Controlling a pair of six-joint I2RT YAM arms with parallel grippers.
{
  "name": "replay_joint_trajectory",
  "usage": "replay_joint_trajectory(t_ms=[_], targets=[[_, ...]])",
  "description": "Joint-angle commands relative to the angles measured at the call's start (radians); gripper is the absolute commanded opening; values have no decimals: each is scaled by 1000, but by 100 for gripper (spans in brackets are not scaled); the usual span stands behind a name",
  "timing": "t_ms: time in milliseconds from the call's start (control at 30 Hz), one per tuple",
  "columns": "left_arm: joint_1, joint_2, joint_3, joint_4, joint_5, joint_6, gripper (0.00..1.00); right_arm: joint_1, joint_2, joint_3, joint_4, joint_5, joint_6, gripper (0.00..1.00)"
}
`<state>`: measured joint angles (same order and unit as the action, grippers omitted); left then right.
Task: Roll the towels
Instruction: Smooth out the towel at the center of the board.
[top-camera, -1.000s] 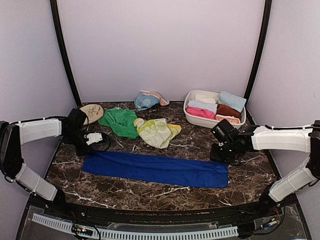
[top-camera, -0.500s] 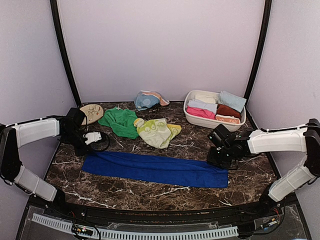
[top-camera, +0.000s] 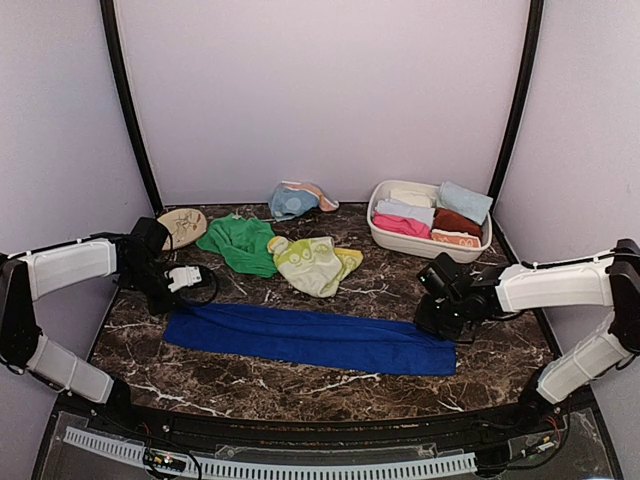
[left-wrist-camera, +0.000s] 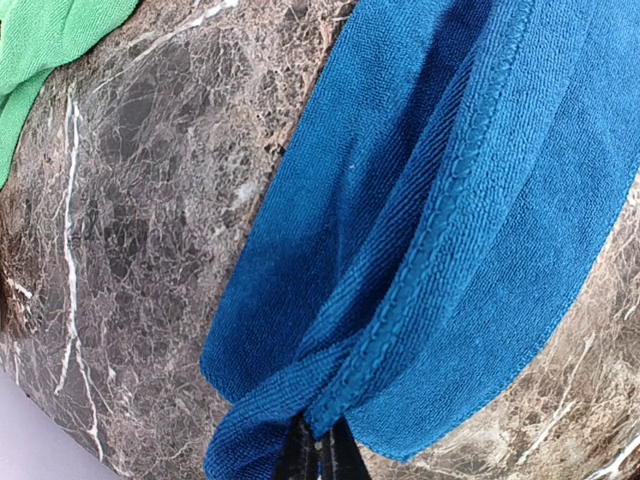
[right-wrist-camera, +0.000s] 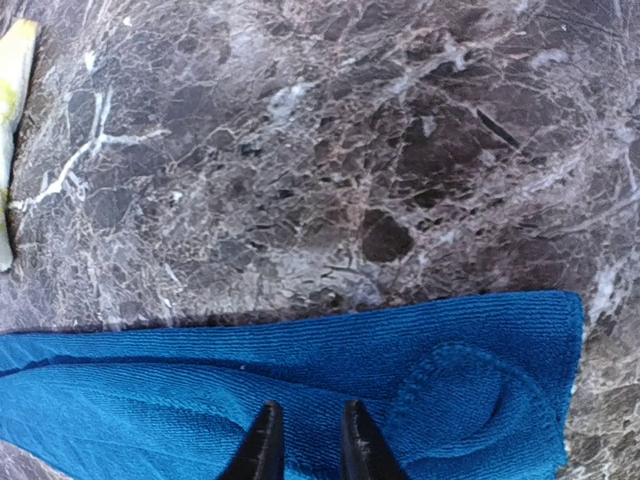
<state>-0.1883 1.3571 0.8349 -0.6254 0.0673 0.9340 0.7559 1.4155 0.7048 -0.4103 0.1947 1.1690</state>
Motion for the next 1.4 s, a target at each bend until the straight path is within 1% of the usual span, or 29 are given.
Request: replay_joint_trajectory(t_ms=[0, 67, 133, 267, 300, 333, 367, 400, 467, 500, 567, 700, 800, 867, 900, 967, 1033, 1100, 1233, 1367], targets=[[-3, -30, -18, -33, 12, 6, 0, 9, 11, -17, 83, -13, 46, 14], [-3, -38, -25, -29, 6, 10, 0, 10, 10, -20, 93, -18, 54, 6], [-3, -45, -33, -22, 6, 17, 0, 9, 4, -25, 99, -17, 65, 1], [-3, -44, -31, -22, 4, 16, 0, 9, -25, -40, 78, -10, 82, 0], [-3, -44, -29, -24, 6, 14, 0, 10, -35, -43, 63, -7, 81, 3], [-3, -44, -30, -25, 10, 12, 0, 10, -45, -42, 43, -3, 79, 10], [-2, -44, -31, -25, 13, 12, 0, 9, -55, -40, 20, 2, 75, 19], [-3, -44, -33, -25, 15, 11, 0, 9, -67, -37, -5, 14, 66, 26], [-3, -44, -38, -20, 14, 9, 0, 9, -88, -30, -41, 22, 16, 35], [-3, -42, -40, -18, 14, 10, 0, 9, -92, -19, -68, 28, -14, 38], [-3, -40, -43, -14, 10, 10, 0, 5, -94, 26, -137, 53, -111, 39], [-3, -30, -40, -10, 3, 11, 0, 4, -64, 126, -228, 72, -429, 38], [-3, -20, -38, -6, -6, 10, 0, 2, -27, 162, -317, 103, -565, 40], [-3, -15, -35, -2, -8, 9, 0, -41, -11, 160, -342, 99, -552, 43], [-3, -14, -33, -3, -6, 7, 0, -83, -17, 146, -332, 68, -526, 43], [-3, -13, -30, -5, -2, 2, 0, -150, -51, 97, -269, 4, -469, 44], [-2, -13, -30, -8, 1, 2, 0, -191, -81, 48, -195, -52, -416, 45], [-3, -12, -31, -7, -2, 2, 0, -199, -67, 39, -169, -81, -381, 47], [-2, -9, -28, -10, -6, 5, 0, -187, -20, 45, -129, -111, -331, 47], [-3, -7, -30, -10, -3, 0, 0, -176, -20, 46, -88, -101, -285, 47]])
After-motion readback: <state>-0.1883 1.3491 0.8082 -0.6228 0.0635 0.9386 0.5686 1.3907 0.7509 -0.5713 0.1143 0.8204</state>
